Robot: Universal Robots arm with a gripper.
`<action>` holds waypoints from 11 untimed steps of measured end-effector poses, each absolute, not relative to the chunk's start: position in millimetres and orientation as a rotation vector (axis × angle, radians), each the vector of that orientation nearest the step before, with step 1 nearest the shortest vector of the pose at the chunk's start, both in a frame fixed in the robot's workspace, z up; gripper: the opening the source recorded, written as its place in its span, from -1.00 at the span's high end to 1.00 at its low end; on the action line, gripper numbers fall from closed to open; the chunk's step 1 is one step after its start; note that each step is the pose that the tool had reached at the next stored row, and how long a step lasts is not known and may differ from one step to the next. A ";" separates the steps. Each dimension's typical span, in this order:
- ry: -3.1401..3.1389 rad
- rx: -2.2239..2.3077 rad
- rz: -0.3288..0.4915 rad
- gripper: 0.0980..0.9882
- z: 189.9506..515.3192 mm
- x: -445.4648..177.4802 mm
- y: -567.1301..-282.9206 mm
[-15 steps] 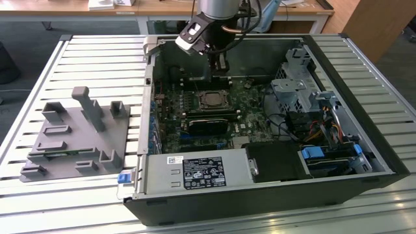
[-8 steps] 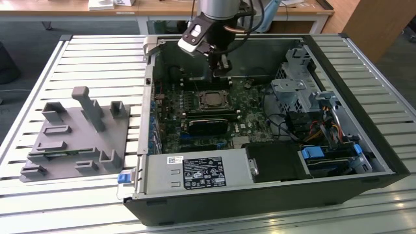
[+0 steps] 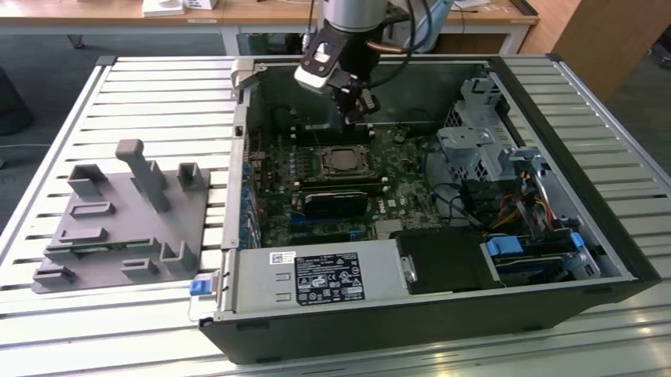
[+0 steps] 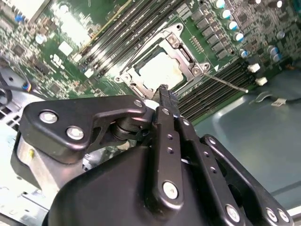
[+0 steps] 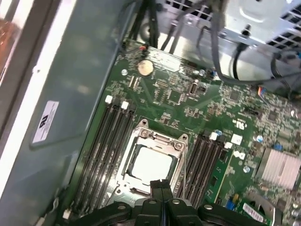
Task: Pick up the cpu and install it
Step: 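Install the first cpu locking lever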
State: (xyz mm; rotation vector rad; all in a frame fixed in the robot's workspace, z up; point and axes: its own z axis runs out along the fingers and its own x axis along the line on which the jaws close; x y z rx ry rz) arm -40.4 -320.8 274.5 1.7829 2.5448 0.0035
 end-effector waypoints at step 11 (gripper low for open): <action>2.702 1.535 0.009 0.98 274.5 -40.5 -320.8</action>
